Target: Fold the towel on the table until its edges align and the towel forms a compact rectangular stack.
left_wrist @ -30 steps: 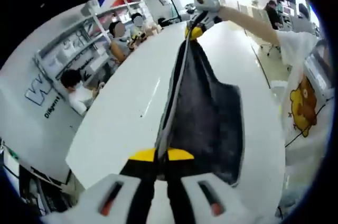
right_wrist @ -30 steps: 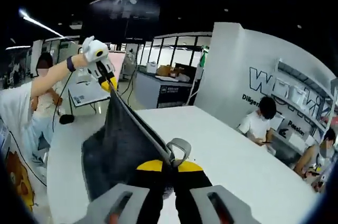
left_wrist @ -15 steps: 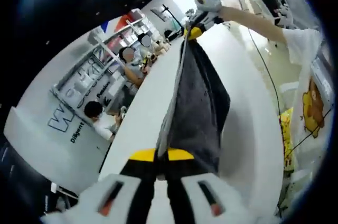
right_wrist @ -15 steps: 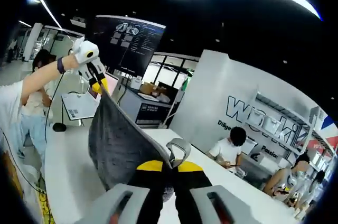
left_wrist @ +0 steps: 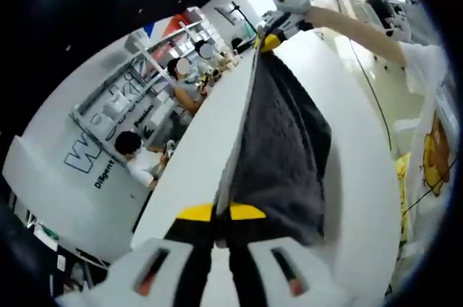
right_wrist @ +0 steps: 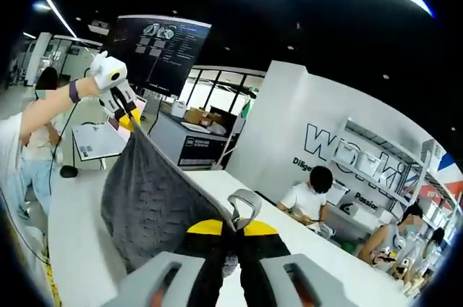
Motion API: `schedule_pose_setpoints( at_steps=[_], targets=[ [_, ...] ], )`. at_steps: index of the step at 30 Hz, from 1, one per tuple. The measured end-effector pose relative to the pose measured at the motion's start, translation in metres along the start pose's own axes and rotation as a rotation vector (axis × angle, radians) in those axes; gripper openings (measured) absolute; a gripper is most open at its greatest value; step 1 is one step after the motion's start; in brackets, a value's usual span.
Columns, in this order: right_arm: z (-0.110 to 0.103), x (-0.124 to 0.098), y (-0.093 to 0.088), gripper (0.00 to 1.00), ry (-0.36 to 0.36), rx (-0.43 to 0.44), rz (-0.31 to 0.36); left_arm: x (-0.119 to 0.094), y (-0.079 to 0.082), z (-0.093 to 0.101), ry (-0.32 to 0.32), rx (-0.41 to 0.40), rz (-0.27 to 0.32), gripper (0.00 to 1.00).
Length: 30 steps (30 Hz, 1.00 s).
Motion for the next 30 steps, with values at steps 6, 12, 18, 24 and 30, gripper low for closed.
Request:
schedule_pose_setpoints(
  at_steps=[6, 12, 18, 24, 30],
  targets=[
    [0.004, 0.003, -0.003, 0.05, 0.001, -0.006, 0.008, 0.007, 0.003, -0.008, 0.040, 0.033, 0.025, 0.07],
    [-0.039, -0.030, -0.024, 0.05, 0.097, -0.036, 0.009, -0.012, -0.009, 0.049, -0.002, 0.168, 0.015, 0.07],
    [-0.129, -0.082, -0.106, 0.05, 0.230, -0.051, -0.067, -0.019, -0.054, 0.163, -0.124, 0.254, 0.036, 0.07],
    [-0.205, -0.126, -0.179, 0.05, 0.373, -0.040, -0.136, -0.022, -0.113, 0.287, -0.249, 0.268, 0.036, 0.07],
    [-0.251, -0.159, -0.219, 0.05, 0.466, -0.053, -0.168, -0.027, -0.138, 0.351, -0.304, 0.222, 0.004, 0.07]
  ],
)
Point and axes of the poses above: the point that each gripper's makers call its tool centre point, and the gripper's own axes: x roughly forward along the fingers, z roughly to its right, y roughly out of its top, the point moved 4 cm from there along -x, roughly backward along the fingers, and after that the axes turned 4 degrees about -x, right-handed, at the moved point
